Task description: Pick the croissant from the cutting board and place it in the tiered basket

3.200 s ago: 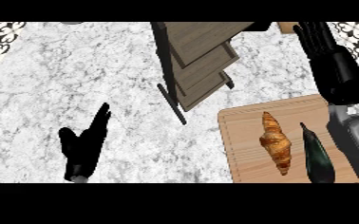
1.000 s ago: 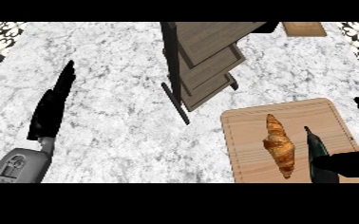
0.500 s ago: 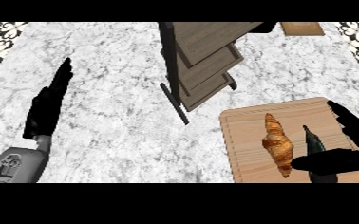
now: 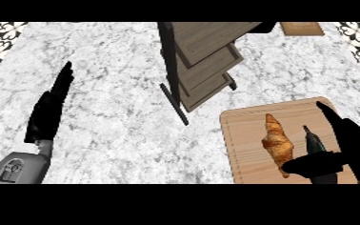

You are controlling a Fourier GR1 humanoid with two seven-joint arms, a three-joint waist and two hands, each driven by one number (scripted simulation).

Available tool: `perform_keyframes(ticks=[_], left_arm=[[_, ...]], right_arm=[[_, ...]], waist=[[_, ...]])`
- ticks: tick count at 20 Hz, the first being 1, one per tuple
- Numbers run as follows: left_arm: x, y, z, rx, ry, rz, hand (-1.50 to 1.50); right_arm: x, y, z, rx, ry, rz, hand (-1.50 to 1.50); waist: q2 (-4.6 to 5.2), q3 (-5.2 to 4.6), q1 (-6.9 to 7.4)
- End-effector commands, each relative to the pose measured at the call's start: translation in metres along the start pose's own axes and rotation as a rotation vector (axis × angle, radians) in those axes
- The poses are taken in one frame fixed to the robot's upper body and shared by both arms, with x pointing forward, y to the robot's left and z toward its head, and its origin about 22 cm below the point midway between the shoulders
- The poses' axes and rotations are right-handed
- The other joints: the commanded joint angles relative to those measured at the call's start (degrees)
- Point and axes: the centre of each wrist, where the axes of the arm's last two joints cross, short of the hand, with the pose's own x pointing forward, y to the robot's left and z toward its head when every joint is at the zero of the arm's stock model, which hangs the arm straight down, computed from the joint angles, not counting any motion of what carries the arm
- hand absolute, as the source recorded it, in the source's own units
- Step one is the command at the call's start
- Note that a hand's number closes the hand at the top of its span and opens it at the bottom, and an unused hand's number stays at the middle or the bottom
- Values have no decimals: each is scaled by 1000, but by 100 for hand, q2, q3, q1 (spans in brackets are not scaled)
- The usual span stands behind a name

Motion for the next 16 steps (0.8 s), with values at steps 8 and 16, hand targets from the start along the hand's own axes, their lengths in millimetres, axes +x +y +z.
perform_keyframes(ticks=[8,16], left_arm=[[2,3,7,22,7,0,0],[-16,-3,9,-3,-6,15,0]], right_arm=[[12,19,-4,2,194,43,-150],[19,39,-12,18,212,10,-150]], waist=[[-8,-1,-9],[3,-6,-9]])
